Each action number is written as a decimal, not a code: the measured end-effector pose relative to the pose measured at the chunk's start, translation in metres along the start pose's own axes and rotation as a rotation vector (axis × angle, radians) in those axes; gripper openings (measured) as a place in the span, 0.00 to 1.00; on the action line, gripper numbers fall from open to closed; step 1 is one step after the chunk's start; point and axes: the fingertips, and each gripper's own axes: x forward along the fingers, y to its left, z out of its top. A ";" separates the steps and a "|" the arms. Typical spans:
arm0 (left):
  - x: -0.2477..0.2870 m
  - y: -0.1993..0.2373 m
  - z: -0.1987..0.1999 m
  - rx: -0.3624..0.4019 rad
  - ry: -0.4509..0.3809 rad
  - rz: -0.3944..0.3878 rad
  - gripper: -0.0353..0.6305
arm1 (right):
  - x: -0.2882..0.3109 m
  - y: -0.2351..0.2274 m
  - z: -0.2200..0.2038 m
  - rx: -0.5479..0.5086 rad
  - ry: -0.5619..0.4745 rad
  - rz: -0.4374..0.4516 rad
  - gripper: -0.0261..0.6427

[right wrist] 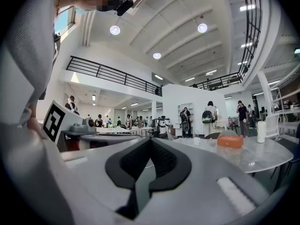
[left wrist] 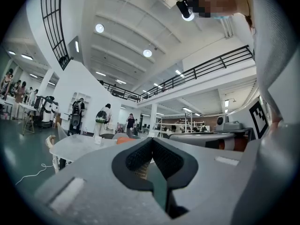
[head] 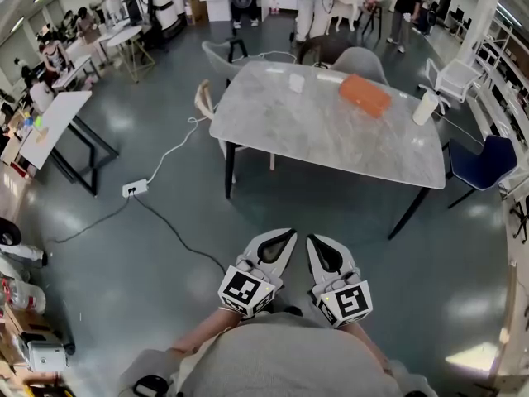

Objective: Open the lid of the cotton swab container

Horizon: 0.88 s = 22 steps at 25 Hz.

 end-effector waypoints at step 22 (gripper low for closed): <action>-0.016 0.043 -0.009 0.000 0.020 -0.043 0.05 | 0.032 0.014 -0.010 0.094 -0.048 -0.081 0.04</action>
